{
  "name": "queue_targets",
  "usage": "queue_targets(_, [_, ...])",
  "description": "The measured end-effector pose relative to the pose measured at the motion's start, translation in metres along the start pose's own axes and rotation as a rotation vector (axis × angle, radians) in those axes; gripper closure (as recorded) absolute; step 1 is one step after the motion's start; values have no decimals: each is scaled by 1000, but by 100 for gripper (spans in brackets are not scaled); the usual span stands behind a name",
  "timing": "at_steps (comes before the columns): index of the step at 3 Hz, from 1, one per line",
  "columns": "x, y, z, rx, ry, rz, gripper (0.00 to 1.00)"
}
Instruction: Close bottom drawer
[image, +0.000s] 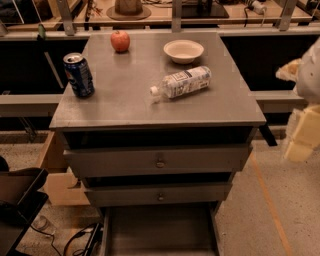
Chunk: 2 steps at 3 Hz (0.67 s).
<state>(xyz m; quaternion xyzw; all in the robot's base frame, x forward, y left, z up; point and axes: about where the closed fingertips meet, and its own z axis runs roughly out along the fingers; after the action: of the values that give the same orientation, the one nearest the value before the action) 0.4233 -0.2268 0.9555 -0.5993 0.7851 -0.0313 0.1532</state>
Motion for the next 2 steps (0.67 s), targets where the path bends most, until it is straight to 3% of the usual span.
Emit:
queue_targets(1, [40, 40, 29, -38, -13, 22, 0])
queue_targets(2, [89, 91, 67, -51, -19, 3, 0])
